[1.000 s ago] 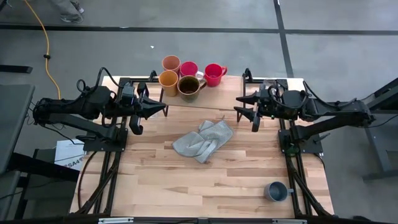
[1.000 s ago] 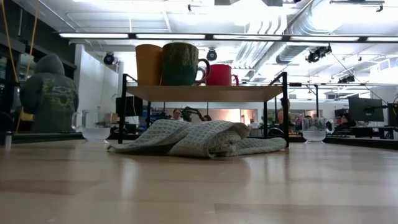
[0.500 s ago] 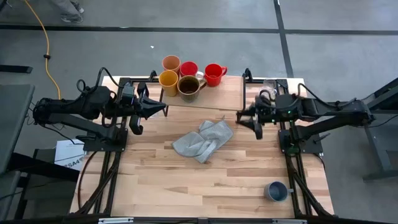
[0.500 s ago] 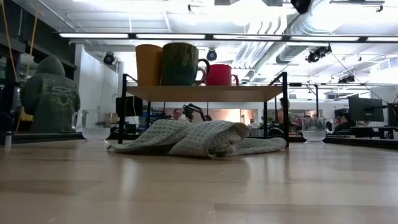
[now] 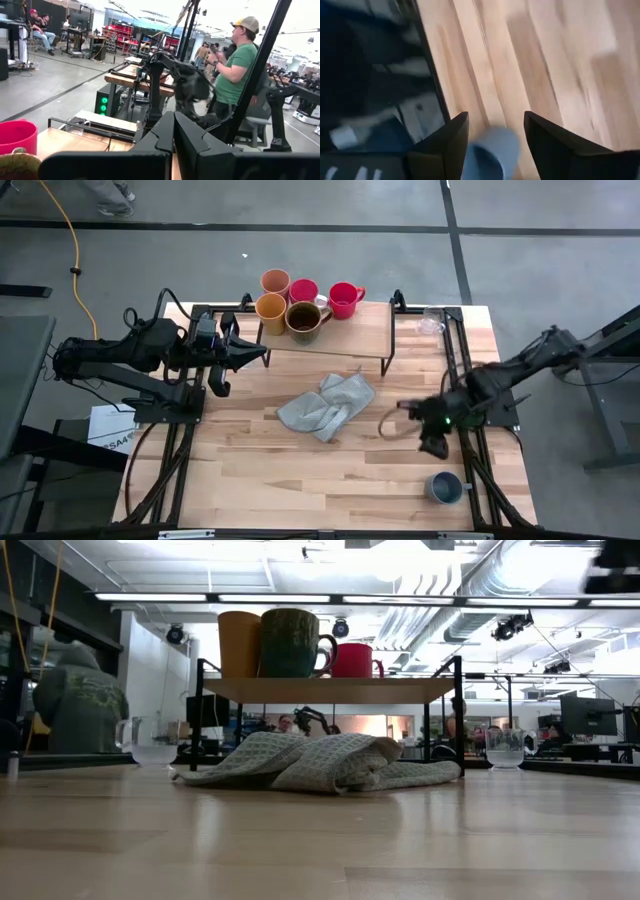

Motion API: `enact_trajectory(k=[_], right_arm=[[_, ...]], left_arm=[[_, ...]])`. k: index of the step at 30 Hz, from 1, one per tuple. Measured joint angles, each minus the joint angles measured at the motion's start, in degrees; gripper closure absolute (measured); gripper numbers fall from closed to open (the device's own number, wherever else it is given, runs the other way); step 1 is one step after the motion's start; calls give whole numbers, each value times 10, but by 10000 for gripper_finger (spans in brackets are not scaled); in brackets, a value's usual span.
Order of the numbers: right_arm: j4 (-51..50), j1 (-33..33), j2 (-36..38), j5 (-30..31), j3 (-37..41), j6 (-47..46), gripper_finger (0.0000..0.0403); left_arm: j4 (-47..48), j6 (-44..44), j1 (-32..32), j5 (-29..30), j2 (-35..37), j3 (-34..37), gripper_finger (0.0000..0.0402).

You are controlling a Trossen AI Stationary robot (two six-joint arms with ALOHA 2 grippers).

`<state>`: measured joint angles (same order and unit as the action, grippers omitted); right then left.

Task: Stack small to large cups/mugs on shelf
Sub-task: Put the light blue mug on the shelf

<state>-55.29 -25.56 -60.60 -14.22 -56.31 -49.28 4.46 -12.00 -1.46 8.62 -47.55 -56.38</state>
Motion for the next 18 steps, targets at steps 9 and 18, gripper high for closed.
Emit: enact_trajectory(k=[9, 18], right_arm=[[-48, -141, -73, -2, 0, -10, 220], [-49, -228, -141, 13, 0, -22, 220]], left_arm=[[0, 0, 0, 0, 0, 0, 401], [0, 0, 0, 0, 0, 0, 401]])
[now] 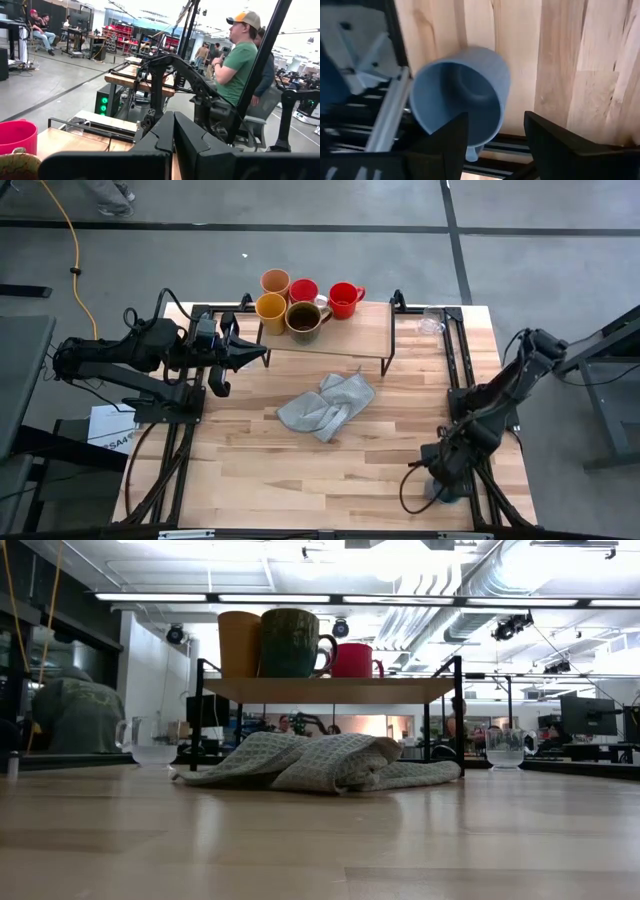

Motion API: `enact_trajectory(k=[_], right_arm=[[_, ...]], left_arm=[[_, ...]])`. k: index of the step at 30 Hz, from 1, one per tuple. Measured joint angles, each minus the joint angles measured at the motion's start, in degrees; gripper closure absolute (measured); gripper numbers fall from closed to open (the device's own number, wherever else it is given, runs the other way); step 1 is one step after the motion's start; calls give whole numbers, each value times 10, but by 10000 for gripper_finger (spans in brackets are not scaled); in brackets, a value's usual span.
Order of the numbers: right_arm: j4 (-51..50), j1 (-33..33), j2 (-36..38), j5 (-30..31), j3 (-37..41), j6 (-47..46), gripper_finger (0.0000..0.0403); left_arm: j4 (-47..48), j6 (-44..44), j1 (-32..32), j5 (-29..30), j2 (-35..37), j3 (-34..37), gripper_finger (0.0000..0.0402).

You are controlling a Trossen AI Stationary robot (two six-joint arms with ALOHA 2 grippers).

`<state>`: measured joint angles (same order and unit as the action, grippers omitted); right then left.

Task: Stack small to large cups/mugs on shelf
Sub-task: Put the light blue mug on the shelf

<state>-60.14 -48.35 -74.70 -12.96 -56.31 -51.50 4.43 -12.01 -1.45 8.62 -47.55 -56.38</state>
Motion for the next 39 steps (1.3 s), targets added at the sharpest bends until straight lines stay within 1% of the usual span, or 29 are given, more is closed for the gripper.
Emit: enact_trajectory(k=[6, 16, 19, 21, 24, 30, 32, 34, 37, 39], right_arm=[[-1, -28, -43, 35, 0, -16, 220], [2, -47, -105, 33, 0, -25, 220], [2, -53, -119, 32, 0, -25, 228], [2, -55, -124, 32, 0, -25, 242], [1, -55, -126, 32, 0, -25, 278], [0, -52, -126, 13, 0, -23, 386], [-1, -49, -124, -2, 0, -21, 393], [-2, -45, -116, -1, 0, -25, 389], [-5, -37, -93, -1, 0, -25, 399], [-8, -27, -73, 12, 0, -28, 399]], left_arm=[[0, 0, 0, 0, 0, 0, 401], [0, 0, 0, 0, 0, 0, 401], [0, 0, 0, 0, 0, 0, 401], [0, 0, 0, 0, 0, 0, 401], [0, 0, 0, 0, 0, 0, 401], [0, 0, 0, 0, 0, 0, 401], [0, -1, 0, 0, 0, 0, 401], [0, -1, 0, 0, 0, 0, 401], [0, -2, 0, 0, 0, 0, 401], [0, -2, 0, 0, 0, 0, 401]])
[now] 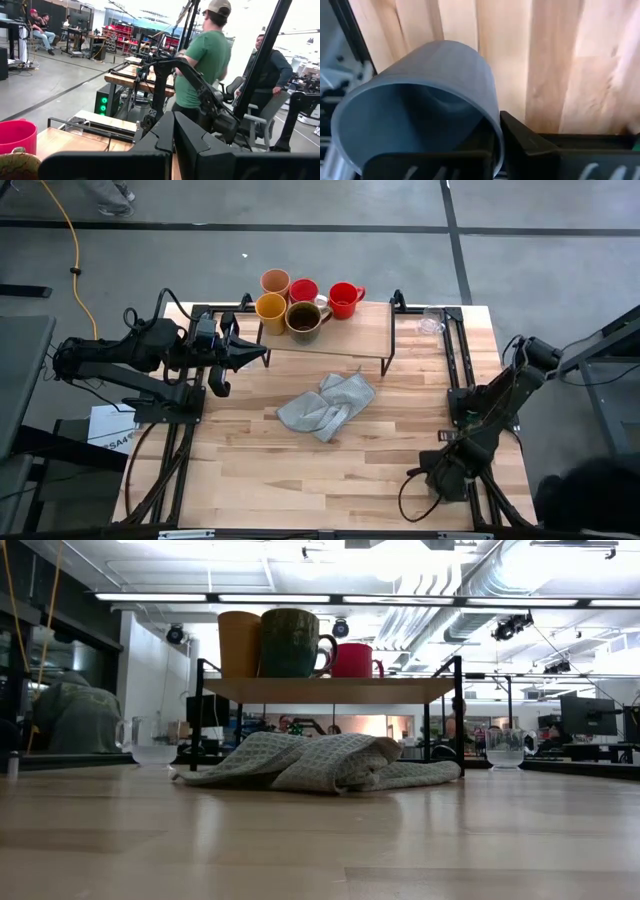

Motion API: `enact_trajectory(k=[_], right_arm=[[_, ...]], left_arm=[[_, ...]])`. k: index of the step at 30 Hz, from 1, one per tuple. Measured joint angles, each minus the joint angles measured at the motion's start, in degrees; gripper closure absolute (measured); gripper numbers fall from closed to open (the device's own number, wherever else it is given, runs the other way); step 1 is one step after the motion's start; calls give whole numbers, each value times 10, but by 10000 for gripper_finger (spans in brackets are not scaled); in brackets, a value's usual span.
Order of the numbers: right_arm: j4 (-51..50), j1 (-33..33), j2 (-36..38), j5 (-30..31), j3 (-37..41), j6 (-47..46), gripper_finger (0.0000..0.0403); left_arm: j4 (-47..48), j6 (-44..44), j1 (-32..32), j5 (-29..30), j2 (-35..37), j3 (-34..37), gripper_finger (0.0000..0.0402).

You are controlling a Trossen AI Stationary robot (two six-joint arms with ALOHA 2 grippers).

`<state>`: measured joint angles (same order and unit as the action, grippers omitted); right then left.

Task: Stack small to large cups/mugs on shelf
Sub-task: Put the light blue mug on the shelf

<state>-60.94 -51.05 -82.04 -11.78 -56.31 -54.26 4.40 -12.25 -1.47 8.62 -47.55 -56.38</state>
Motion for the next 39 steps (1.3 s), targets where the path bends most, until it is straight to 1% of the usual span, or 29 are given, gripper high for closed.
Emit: enact_trajectory(k=[2, 6, 10, 12, 16, 23, 25, 29, 34, 37, 39], right_arm=[[-2, 15, 22, 25, 0, -9, 400], [15, 57, 66, 95, 0, -2, 401], [55, 111, 94, 160, 0, 46, 402], [76, 142, 98, 182, 0, 78, 402], [141, 205, 95, 213, 0, 146, 402], [308, 313, 92, 271, 0, 261, 402], [365, 339, 92, 281, 0, 287, 402], [484, 388, 92, 284, 0, 337, 403], [619, 431, 92, 277, 0, 365, 403], [674, 449, 92, 261, -1, 356, 403], [673, 458, 92, 249, -12, 333, 403]], left_arm=[[0, 0, 0, 0, 0, 0, 401], [0, 0, 0, 0, 0, 0, 401], [0, 0, 0, 0, 0, 0, 401], [0, 0, 0, 0, 0, 0, 401], [0, 0, 0, 0, 0, 0, 401], [-1, 0, 0, 0, 0, 0, 401], [-1, 0, 0, 0, 0, 0, 401], [-1, 0, 0, 0, 0, 0, 401], [-1, 0, 0, 0, 0, 0, 401], [0, 0, 0, 0, 0, 0, 401], [0, 0, 0, 0, 0, 0, 401]])
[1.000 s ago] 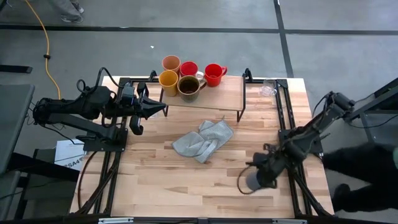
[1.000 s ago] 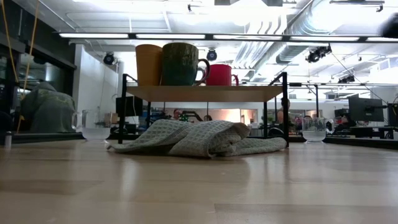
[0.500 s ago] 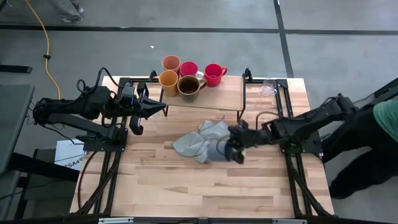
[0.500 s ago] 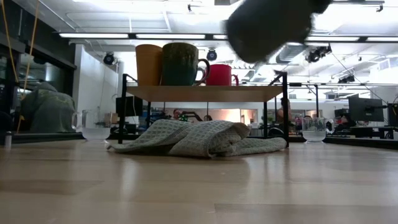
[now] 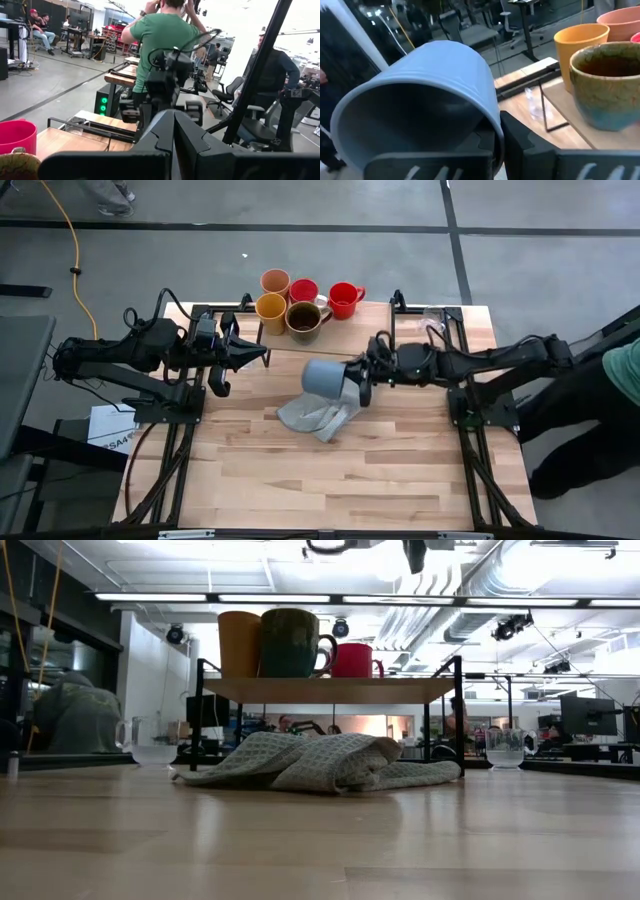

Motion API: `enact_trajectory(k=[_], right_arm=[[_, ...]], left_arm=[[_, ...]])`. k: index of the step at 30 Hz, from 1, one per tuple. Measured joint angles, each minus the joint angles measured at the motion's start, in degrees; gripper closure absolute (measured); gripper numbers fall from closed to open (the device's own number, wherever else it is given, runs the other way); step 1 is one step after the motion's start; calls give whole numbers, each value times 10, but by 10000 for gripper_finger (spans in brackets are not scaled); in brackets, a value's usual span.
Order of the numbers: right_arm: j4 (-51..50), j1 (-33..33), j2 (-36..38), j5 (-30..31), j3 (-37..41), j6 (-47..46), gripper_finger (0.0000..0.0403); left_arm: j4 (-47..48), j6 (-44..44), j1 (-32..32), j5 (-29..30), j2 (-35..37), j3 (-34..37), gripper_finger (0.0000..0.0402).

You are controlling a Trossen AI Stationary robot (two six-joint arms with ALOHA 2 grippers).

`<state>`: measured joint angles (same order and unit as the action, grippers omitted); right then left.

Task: Stack small to large cups/mugs on shelf
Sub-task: Put the light blue mug on the shelf

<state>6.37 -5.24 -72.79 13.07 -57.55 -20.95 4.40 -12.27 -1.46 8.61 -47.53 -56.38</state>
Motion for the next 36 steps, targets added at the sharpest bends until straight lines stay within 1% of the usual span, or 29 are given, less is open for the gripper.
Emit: enact_trajectory(k=[6, 9, 13, 36], right_arm=[[-41, 17, 0, -27, -51, -72, 403], [-65, 22, 1, -28, -78, -73, 403], [-92, 26, 0, -29, -97, -71, 403], [-92, 27, 0, -37, -100, -60, 403]], left_arm=[[9, 0, 0, 0, 0, 0, 401], [20, 0, 0, 0, 0, 0, 401], [21, 0, 0, 0, 0, 0, 401], [21, 0, 0, 0, 0, 0, 401]])
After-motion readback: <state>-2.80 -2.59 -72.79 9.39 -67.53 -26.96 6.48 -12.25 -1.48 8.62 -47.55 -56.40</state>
